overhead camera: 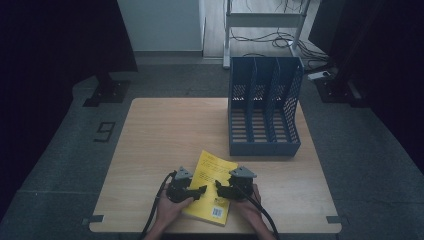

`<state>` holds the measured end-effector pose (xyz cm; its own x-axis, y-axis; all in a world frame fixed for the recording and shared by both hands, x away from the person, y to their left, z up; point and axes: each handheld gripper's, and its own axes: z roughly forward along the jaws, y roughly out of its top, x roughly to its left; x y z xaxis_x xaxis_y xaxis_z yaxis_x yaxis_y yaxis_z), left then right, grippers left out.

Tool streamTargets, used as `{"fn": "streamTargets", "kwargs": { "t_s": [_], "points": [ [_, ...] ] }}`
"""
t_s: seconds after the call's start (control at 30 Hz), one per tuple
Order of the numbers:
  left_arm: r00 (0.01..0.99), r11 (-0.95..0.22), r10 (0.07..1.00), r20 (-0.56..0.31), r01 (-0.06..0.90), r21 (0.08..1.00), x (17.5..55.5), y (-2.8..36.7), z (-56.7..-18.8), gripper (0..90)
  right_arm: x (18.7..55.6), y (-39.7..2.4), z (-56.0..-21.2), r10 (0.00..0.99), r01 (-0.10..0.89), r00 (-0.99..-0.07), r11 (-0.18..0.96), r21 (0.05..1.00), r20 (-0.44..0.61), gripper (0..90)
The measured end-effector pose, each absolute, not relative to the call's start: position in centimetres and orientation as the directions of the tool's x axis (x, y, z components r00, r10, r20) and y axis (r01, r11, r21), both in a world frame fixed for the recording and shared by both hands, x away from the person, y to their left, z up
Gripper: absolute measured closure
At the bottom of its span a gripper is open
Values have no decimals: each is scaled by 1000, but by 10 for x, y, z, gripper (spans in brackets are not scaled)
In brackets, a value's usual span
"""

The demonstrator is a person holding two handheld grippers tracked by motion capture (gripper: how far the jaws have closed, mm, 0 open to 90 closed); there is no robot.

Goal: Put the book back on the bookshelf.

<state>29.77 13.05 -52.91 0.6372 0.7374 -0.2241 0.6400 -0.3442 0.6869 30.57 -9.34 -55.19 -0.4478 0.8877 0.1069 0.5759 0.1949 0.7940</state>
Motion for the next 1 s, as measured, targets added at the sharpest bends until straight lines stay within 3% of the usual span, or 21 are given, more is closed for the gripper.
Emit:
{"fn": "streamTargets", "kwargs": {
  "t_s": [0.1, 0.2, 0.53, 0.8, 1.0],
  "points": [
    [639, -317, 732, -239, 629, 710, 295, 133, -527, 603, 306, -94, -552, 887, 575, -448, 191, 795, 111, 141],
    [641, -317, 734, -226, 617, 720, 293, 132, -526, 640, 306, -94, -552, 887, 575, -448, 189, 796, 113, 142],
    [638, -317, 732, -239, 629, 710, 294, 131, -529, 587, 306, -94, -552, 887, 575, -448, 190, 796, 112, 143],
    [667, -353, 719, -195, 592, 724, 289, 128, -521, 708, 306, -95, -552, 886, 579, -446, 177, 796, 127, 143],
    [664, -350, 720, -202, 598, 721, 290, 127, -523, 671, 306, -95, -552, 887, 578, -444, 177, 796, 125, 147]
  ]
}}
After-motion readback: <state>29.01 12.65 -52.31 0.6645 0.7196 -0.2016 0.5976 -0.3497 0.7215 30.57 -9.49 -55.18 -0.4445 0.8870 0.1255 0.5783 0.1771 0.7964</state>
